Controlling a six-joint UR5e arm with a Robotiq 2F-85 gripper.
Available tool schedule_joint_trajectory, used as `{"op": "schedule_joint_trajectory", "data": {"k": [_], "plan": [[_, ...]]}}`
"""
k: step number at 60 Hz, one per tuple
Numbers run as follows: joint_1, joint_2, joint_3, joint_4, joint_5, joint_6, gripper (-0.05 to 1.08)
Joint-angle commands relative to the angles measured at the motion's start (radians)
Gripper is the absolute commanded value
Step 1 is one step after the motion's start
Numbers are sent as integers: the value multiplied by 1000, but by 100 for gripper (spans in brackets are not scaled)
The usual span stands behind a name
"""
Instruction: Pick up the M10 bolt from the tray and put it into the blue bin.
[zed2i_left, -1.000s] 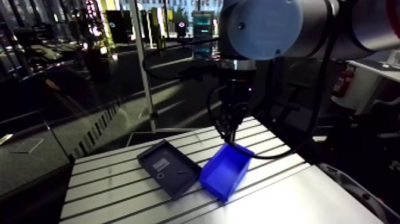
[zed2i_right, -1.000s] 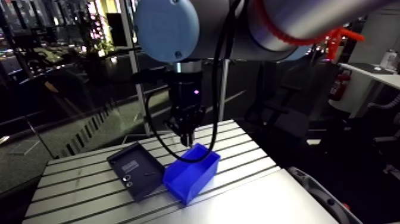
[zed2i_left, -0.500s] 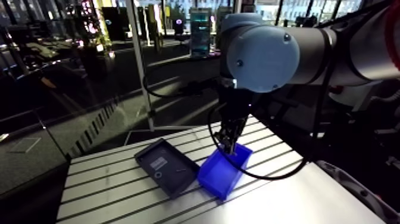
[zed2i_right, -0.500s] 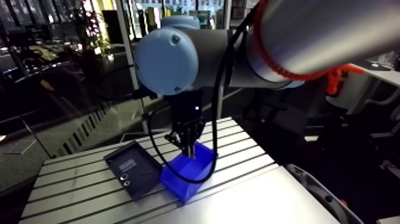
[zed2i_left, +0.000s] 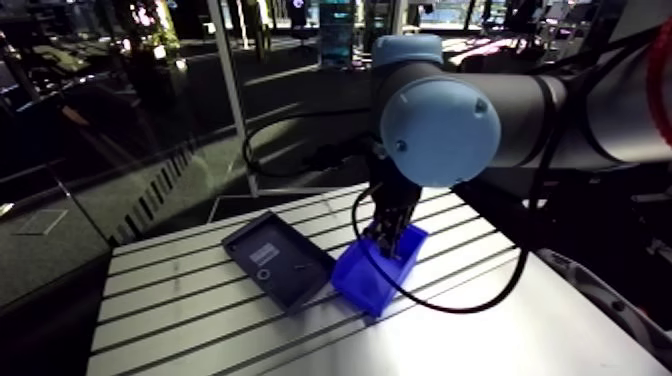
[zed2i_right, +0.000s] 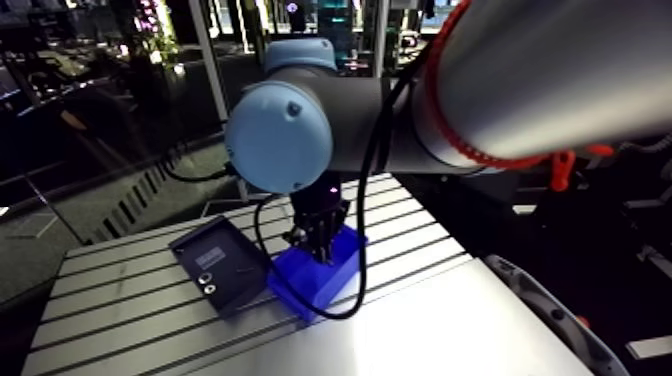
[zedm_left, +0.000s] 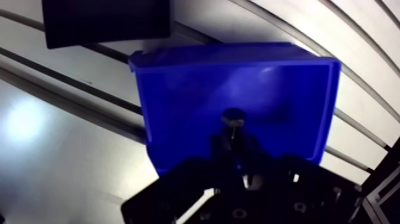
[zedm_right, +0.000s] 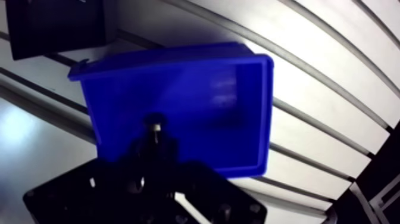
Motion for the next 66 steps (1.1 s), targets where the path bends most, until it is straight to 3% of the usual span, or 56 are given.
{"op": "schedule_joint_trajectory", "data": {"k": [1,8,66], "plan": [[0,38,12,-50,-11,2,108],[0,51,12,-65,-19,2,108],[8,101,15,-110,-19,14,107]]}}
